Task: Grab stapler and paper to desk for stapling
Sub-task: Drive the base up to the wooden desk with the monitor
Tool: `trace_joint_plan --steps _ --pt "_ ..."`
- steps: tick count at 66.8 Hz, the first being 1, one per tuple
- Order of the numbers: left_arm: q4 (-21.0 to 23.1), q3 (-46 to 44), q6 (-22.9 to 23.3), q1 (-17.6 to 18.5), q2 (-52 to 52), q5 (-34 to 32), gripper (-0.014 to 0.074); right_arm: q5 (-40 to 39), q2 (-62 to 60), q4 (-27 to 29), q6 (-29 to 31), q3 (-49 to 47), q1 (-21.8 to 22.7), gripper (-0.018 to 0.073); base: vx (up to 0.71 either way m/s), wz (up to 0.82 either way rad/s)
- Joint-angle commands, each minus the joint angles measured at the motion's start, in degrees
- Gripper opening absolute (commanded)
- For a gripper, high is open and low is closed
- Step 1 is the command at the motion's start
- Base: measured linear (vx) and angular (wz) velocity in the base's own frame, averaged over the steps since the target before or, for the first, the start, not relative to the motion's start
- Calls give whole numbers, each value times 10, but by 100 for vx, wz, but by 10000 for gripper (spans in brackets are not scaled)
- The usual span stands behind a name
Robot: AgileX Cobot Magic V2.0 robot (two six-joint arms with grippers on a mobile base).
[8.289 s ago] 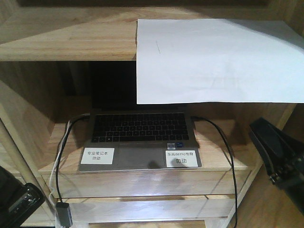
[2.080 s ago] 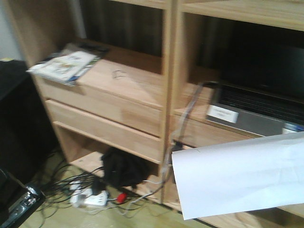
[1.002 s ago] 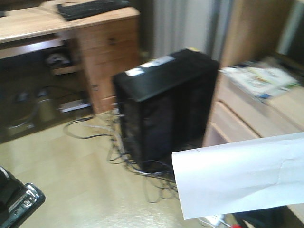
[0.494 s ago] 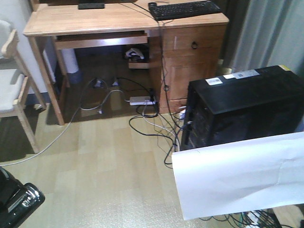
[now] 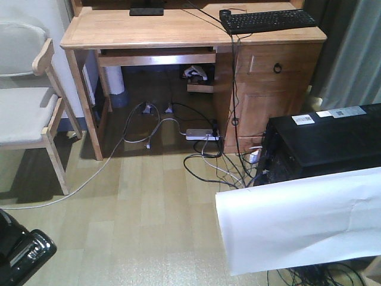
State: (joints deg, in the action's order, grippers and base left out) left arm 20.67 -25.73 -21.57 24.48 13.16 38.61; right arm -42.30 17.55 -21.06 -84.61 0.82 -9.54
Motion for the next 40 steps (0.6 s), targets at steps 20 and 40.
trace_joint_plan --steps 20,40 --pt "17 -18 3 1 6 -64 -7 -36 4 3 9 -16 4 -5 22 7" --pt "17 -18 3 1 6 -64 -7 -36 4 3 9 -16 4 -5 24 10"
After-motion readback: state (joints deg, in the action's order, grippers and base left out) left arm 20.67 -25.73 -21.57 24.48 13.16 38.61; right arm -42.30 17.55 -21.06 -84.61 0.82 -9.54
